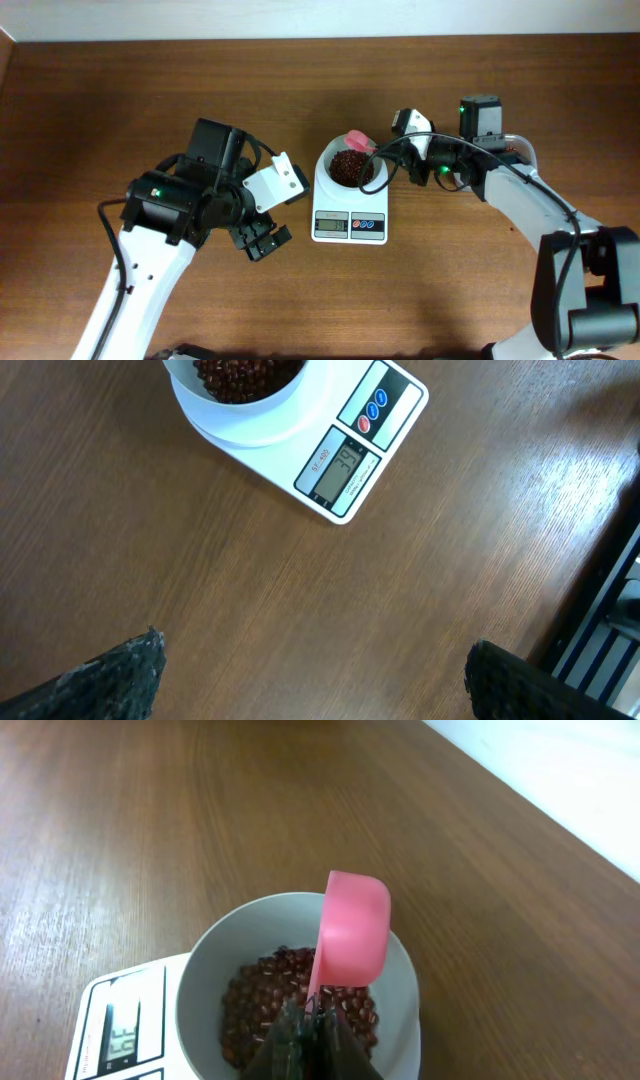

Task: Scoop and weigh 50g on scale
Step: 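Move the scoop back into the bean tub and scoop beans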

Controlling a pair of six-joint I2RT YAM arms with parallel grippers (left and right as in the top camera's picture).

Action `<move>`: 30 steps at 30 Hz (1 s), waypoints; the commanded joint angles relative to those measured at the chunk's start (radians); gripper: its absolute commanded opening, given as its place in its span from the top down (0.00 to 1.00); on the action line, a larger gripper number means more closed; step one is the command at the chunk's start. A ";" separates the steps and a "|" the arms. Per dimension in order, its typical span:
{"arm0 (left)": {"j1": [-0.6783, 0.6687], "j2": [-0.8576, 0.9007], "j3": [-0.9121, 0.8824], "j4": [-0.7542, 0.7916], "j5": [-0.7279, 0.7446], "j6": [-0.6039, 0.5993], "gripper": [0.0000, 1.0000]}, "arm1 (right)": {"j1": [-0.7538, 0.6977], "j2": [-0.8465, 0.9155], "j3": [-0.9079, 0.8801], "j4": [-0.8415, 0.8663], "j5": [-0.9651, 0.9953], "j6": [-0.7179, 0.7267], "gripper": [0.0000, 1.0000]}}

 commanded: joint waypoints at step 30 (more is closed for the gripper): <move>0.006 -0.009 0.019 -0.001 0.011 0.013 0.01 | -0.434 -0.020 -0.016 -0.358 0.426 0.491 0.96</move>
